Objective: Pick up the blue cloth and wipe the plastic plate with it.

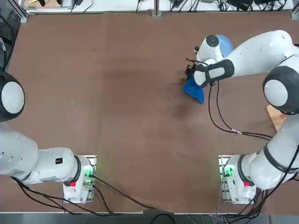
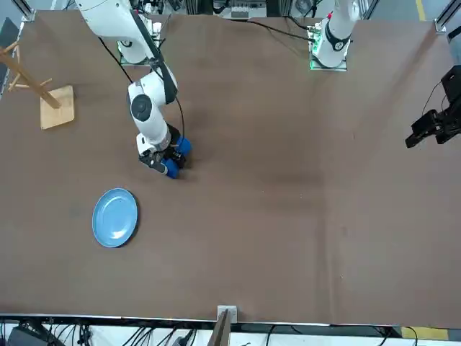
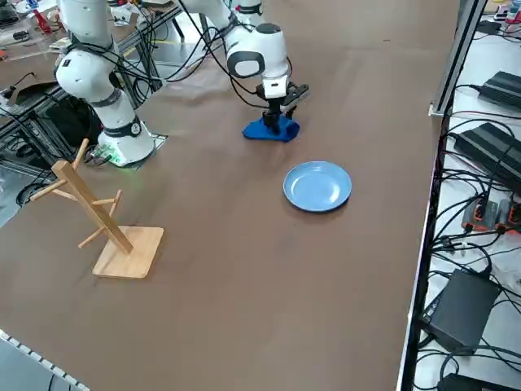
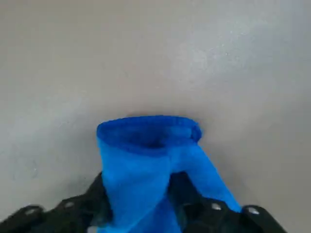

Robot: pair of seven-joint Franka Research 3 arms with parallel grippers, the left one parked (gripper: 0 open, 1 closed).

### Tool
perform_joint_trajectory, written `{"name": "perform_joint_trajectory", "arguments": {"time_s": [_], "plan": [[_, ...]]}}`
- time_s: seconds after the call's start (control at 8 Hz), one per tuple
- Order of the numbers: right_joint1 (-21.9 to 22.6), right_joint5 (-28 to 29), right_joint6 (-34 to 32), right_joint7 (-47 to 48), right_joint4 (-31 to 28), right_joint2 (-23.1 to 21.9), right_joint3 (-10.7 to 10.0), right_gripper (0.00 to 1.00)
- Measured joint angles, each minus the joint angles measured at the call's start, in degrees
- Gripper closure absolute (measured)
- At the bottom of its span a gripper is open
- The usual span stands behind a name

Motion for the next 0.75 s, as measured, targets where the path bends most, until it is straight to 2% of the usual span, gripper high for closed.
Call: {"name": "perform_joint_trajectory", "arguments": {"time_s": [0.25, 0.38, 0.62, 0.75], "plan": [[0.0, 0.0, 0.0, -0.2, 0.3, -0.3, 0.0, 0.79], [0.0, -0.1, -0.1, -0.7, 0.3, -0.5, 0.0, 0.85], [-0.7, -0.1, -0.7, -3.5, 0.7, -0.6, 0.0, 0.86], [-1.7, -0.1, -3.0, -5.4, 1.8, -0.9, -0.1, 0.88]]}}
